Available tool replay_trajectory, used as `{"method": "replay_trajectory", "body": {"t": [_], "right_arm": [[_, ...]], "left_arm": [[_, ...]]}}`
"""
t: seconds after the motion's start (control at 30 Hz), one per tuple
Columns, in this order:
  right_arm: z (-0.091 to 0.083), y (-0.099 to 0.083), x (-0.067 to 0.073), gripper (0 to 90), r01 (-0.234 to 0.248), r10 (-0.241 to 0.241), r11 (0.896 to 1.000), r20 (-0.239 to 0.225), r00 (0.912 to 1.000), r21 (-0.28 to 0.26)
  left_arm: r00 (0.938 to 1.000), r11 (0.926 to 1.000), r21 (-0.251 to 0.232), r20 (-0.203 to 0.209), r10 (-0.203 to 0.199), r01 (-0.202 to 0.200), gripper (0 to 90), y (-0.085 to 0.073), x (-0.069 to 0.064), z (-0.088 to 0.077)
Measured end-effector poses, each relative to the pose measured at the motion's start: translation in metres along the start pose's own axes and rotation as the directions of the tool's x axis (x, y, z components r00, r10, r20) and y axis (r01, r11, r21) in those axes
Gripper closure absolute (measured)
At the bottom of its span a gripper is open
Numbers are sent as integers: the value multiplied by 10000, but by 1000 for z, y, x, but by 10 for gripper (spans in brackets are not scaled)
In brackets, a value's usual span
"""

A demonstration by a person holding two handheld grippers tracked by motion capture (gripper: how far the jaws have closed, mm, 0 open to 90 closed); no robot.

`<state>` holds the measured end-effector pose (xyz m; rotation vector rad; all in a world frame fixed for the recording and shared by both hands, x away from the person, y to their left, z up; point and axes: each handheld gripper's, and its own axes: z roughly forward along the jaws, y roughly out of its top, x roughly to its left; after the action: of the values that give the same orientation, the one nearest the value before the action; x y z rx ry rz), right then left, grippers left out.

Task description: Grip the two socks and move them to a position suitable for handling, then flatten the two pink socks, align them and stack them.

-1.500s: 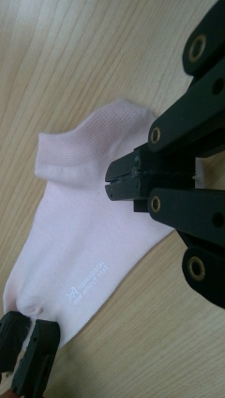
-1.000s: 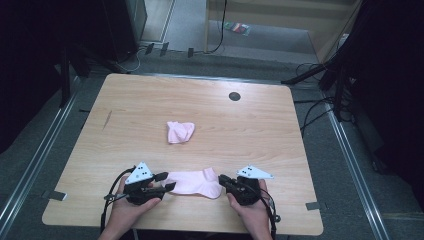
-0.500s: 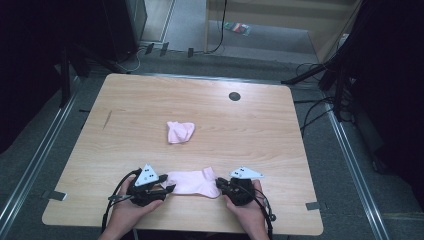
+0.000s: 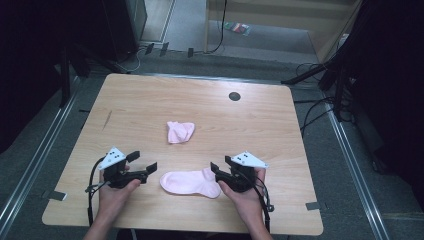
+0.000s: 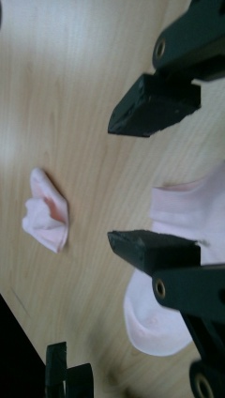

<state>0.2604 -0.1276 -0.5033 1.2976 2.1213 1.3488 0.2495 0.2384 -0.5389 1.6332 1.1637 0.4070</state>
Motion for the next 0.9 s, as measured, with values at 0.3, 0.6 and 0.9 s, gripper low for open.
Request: {"method": "replay_trajectory", "body": {"t": [0.3,0.6,0.9], "right_arm": [[36,30,22,448,437,-431,9986,-218,9988,286],[93,65,26,640,417,-417,9960,-15,9991,789],[150,84,22,643,-215,225,9848,-36,9997,1724]], "left_arm": [[9969,9982,-83,-506,-603,600,29,-5,16,2],[9959,9986,176,-762,-490,505,46,-6,12,7],[9953,9983,225,-814,-516,536,56,-6,12,8]]}}
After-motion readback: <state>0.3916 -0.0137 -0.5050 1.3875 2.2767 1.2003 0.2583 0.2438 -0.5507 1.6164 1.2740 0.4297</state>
